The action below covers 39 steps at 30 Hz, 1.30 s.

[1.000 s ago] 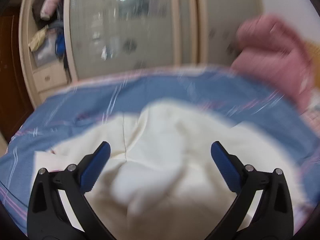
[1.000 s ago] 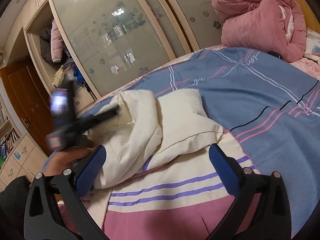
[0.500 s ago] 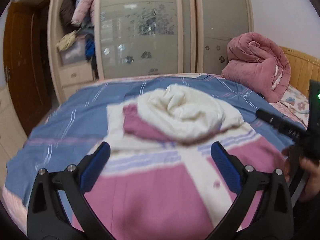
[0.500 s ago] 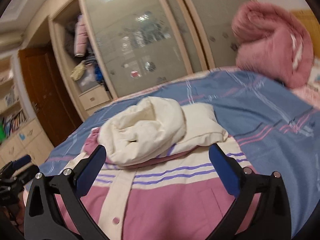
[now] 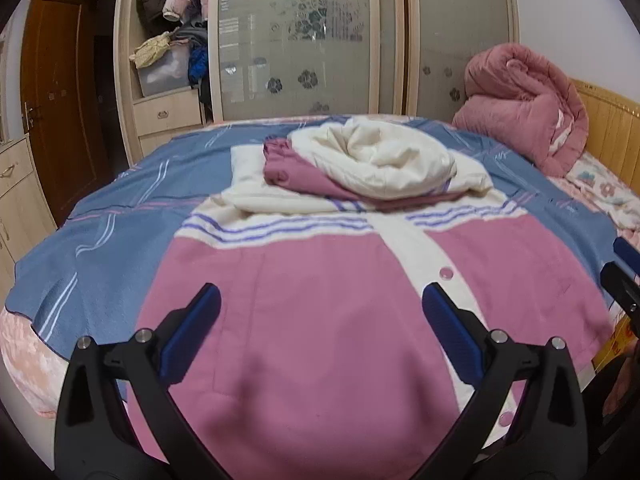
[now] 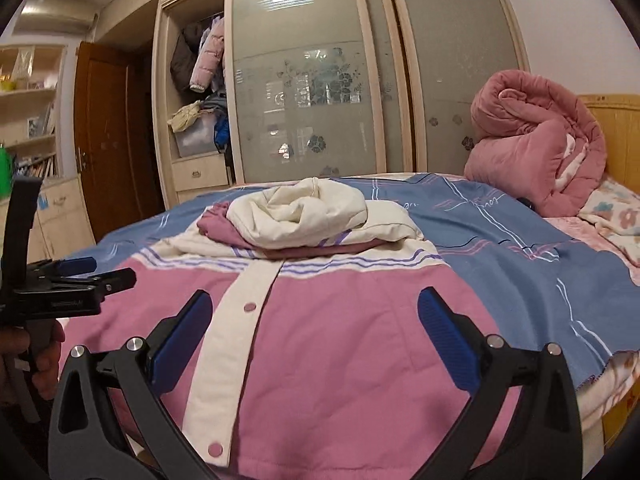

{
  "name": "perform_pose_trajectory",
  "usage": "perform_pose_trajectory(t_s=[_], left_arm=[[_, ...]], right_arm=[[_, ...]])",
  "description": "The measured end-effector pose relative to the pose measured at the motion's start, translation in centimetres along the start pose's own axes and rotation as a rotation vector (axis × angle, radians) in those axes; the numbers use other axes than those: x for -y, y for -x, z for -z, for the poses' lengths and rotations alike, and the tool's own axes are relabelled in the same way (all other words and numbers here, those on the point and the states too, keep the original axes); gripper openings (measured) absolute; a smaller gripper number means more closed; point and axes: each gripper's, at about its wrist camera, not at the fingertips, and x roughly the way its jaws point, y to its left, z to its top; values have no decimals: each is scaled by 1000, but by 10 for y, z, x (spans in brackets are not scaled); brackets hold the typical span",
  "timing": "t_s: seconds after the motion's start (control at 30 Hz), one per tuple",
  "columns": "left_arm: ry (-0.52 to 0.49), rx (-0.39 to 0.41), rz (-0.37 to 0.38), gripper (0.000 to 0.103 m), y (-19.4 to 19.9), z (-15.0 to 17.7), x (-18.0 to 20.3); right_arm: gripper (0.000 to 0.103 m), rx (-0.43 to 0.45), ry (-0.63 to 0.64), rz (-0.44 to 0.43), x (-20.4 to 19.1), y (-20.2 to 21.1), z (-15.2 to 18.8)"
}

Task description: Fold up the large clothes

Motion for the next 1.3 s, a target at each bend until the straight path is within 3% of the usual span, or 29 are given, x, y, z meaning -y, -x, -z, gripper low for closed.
perform_pose_trajectory(t_s=[0.13, 0.73, 1.3], left_arm=[[30, -10, 34, 101, -5, -3, -3], [41, 6, 39, 101, 3, -3, -8], [58, 71, 61, 101, 20, -6, -15]], right_arm=[[102, -1, 6, 28, 2, -5, 3], [102, 24, -11, 45, 7, -2, 4], [102, 51, -21, 57, 19, 0, 4]])
